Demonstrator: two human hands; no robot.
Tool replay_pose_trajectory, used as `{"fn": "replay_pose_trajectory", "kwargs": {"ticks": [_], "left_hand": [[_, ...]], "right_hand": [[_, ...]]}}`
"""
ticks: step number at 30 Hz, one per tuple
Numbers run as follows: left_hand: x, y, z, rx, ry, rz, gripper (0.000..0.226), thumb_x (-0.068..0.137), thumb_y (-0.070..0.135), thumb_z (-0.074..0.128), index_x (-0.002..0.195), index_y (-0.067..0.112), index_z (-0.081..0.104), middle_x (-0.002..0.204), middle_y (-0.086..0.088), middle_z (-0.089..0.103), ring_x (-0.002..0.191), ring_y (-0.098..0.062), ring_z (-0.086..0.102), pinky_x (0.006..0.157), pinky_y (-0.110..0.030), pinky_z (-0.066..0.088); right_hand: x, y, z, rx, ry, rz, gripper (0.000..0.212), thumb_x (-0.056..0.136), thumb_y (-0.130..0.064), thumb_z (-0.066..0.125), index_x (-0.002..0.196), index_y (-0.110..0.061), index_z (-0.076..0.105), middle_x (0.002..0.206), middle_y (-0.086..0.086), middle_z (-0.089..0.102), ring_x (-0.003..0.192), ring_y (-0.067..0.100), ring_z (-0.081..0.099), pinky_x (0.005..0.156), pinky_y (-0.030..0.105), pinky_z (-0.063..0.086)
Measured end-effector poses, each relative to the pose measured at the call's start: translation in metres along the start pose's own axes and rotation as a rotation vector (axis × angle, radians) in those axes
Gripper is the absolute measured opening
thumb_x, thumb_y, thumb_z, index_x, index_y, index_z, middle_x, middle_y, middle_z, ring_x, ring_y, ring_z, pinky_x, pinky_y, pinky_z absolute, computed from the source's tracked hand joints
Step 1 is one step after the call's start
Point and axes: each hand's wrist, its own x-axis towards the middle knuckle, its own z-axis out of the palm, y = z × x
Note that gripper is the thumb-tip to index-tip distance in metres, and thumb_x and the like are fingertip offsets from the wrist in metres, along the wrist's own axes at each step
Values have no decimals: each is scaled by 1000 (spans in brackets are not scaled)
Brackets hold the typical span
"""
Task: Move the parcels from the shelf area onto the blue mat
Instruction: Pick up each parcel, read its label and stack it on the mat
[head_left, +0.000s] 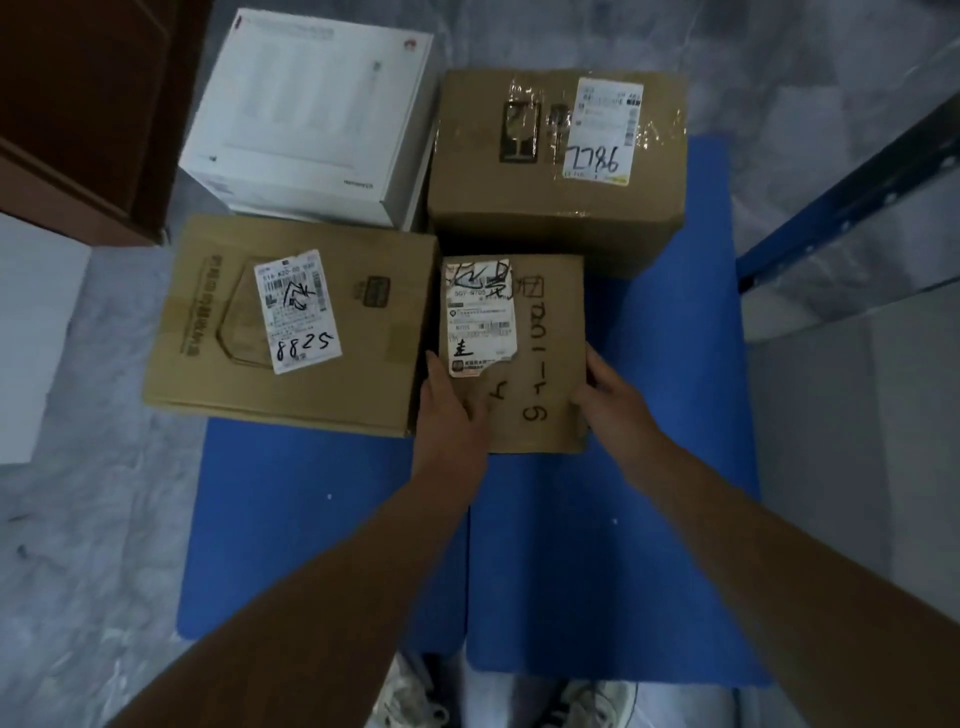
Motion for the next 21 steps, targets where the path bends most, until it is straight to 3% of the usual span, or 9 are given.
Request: {"fn": "replay_pose_trajectory", "kwargs": {"ticks": [3, 4, 7, 10, 13, 15, 16, 18, 21], "left_hand": [[-21, 22, -15, 98, -66, 72, 73, 97, 13, 47, 156, 12, 5, 162, -9, 13, 147, -26, 20, 115, -35, 26], [-26, 34, -23, 121, -80, 111, 71, 96, 12, 48, 156, 11, 10, 162, -11, 13, 148, -28, 18, 118, -39, 22], [-47, 90, -56, 116, -122, 173, 68, 99, 16, 48, 156, 15, 10, 163, -6, 13, 147, -25, 20, 120, -42, 21], [-84, 172, -113, 123, -128, 256, 61, 99, 20, 49, 153, 14, 22, 157, -9, 27, 142, -26, 30, 115, -41, 28], [-140, 251, -187, 212, -16, 337, 38, 92, 19, 58, 127, 5, 53, 126, -14, 56, 115, -25, 52, 93, -31, 40], [-184, 299, -235, 210, 12, 445, 34, 88, 15, 62, 118, 1, 59, 117, -17, 62, 103, -22, 55, 96, -37, 44], [-202, 319, -258, 206, -2, 486, 42, 87, 15, 65, 125, 1, 56, 124, -18, 60, 110, -24, 54, 102, -41, 42], [-237, 358, -301, 254, -27, 567, 63, 88, 20, 68, 142, 2, 42, 144, -17, 47, 133, -28, 42, 113, -40, 30], [-283, 403, -351, 309, 4, 744, 66, 88, 21, 70, 143, 2, 40, 146, -18, 44, 136, -31, 38, 110, -28, 21]], "right_hand": [[-23, -20, -2, -92, 19, -24, 63, 98, -36, 52, 152, -37, 20, 151, -12, 34, 136, 11, 37, 109, 27, 35], [-34, -31, -4, -98, 45, -39, 60, 98, -37, 51, 151, -35, 23, 152, -11, 31, 136, 10, 35, 110, 24, 32], [-76, -86, -13, -144, 21, -104, 33, 99, -28, 52, 109, -57, 41, 120, -17, 43, 100, -6, 46, 75, 1, 38], [-142, -169, -35, -221, 9, -189, 37, 95, -18, 57, 91, -53, 46, 96, -26, 48, 79, -10, 51, 60, 1, 40], [-222, -250, -58, -388, -8, -312, 27, 90, -14, 61, 84, -40, 56, 80, -28, 49, 66, -15, 54, 54, 1, 40], [-277, -300, -76, -451, 6, -327, 16, 91, -13, 61, 101, -25, 61, 87, -17, 58, 75, -7, 58, 62, -1, 41], [-300, -325, -85, -472, 4, -351, 22, 91, -14, 62, 113, -18, 60, 100, -8, 63, 88, -1, 60, 76, 2, 44], [-348, -373, -97, -562, -8, -440, 47, 92, -19, 64, 135, -10, 50, 134, 6, 53, 121, 19, 52, 105, 21, 38], [-413, -428, -109, -619, 48, -539, 59, 93, -26, 62, 146, -14, 37, 152, 4, 35, 138, 19, 33, 104, 16, 22]]}}
